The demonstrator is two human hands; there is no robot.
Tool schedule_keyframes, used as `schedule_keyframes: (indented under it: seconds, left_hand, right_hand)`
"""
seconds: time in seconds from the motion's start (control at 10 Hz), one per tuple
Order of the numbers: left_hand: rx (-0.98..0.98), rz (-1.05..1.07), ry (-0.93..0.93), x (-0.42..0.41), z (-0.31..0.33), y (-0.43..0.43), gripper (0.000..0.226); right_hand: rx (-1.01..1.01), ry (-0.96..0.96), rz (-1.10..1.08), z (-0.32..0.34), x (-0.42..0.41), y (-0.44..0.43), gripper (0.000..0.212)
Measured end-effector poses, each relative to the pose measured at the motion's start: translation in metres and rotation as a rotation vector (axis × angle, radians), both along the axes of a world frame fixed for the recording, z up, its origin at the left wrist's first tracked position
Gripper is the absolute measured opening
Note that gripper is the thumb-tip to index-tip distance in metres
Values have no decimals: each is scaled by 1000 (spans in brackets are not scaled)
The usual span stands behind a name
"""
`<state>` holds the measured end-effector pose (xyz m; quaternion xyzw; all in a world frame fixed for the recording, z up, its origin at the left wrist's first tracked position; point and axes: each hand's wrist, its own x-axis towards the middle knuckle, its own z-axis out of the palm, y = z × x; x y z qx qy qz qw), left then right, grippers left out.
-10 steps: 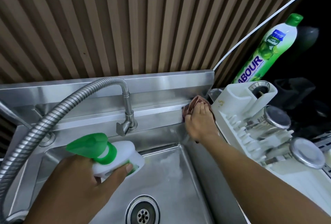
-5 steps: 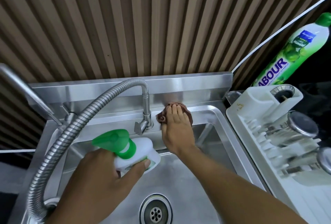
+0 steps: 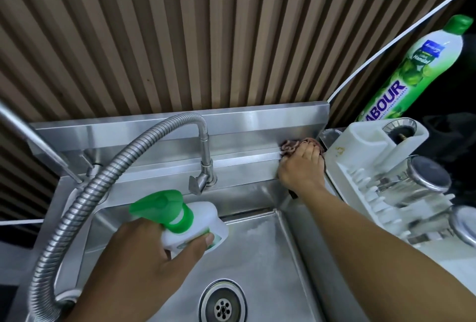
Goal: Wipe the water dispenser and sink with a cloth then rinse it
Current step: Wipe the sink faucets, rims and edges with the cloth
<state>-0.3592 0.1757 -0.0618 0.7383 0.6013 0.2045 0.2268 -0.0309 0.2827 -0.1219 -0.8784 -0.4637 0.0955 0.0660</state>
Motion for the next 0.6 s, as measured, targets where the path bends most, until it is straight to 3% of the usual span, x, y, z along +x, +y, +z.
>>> schedule_keyframes:
  seconds: [0.1,0.2,0.3,0.5,0.6]
  left_hand:
    - [-21,-15,-23,1,11,-3,61]
    - [-3,-14,-89,2,27,-6,50]
    - [-30,-32,-122,5,40,-11,42]
    - [-6,-31,-126,7,41,-12,52]
    - [16,-15,-146,6,40,-11,53]
  right_hand:
    - [63,123,-178,5,-21,23,81]
    - [108,91,-157,2,-20,20,77]
    - [193,-43,-1,-14,-27,-4,73]
    - [395,30,485,-34,-89,-23,61]
    - [499,48,574,-47,-100,-39,59]
